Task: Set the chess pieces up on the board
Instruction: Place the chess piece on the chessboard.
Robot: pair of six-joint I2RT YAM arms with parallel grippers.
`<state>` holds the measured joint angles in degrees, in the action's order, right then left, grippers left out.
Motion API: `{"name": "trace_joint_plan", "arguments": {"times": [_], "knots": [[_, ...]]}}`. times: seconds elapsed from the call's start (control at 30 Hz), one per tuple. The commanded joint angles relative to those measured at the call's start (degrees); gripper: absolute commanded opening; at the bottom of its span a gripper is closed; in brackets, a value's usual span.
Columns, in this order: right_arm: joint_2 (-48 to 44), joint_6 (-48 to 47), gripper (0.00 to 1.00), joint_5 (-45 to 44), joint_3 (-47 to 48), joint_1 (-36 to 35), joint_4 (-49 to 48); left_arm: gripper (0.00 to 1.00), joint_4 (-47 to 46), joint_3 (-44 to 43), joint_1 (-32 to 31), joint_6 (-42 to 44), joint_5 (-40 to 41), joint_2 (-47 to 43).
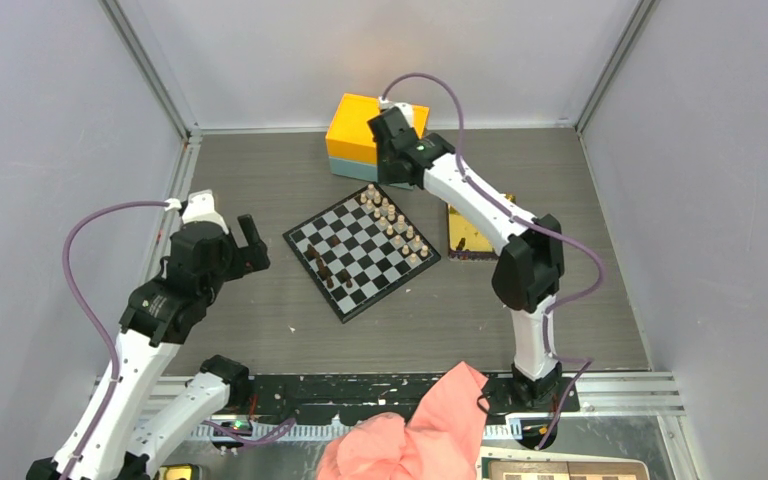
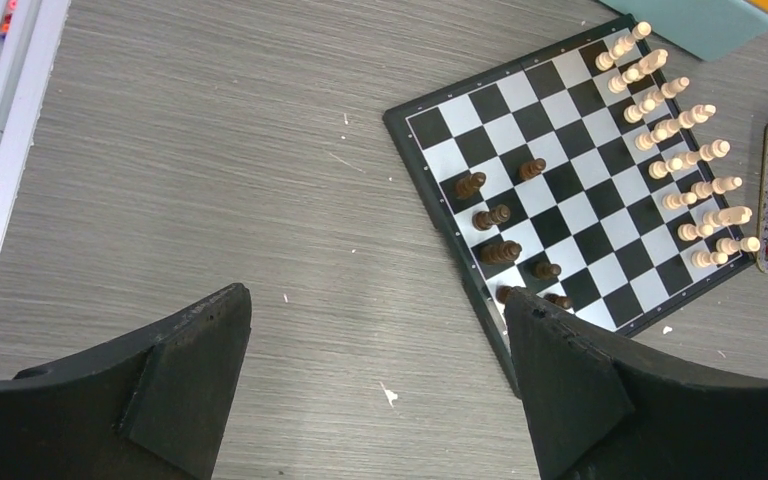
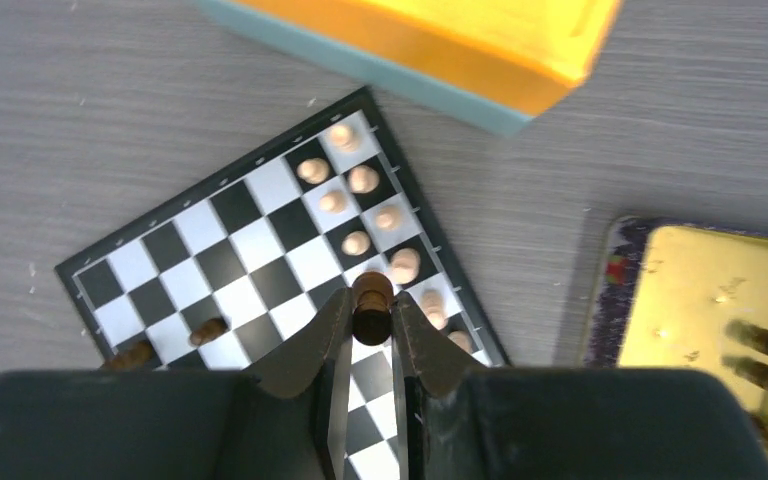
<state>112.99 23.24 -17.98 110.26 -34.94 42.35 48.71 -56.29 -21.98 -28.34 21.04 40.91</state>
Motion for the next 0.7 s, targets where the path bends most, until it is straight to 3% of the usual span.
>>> {"name": "trace_joint_plan", "arguments": {"times": [0.0,0.67], "knots": [[4.27,-1.53,0.01,1.65,6.96,-3.98,5.06,0.98,1.08,0.37,0.36,-0.03,0.68,-1.79],[12.02,-1.36,0.01,2.65,6.87,-16.27,6.59,0.98,-0.21,1.27,0.36,0.78,-2.66,-0.73]]}}
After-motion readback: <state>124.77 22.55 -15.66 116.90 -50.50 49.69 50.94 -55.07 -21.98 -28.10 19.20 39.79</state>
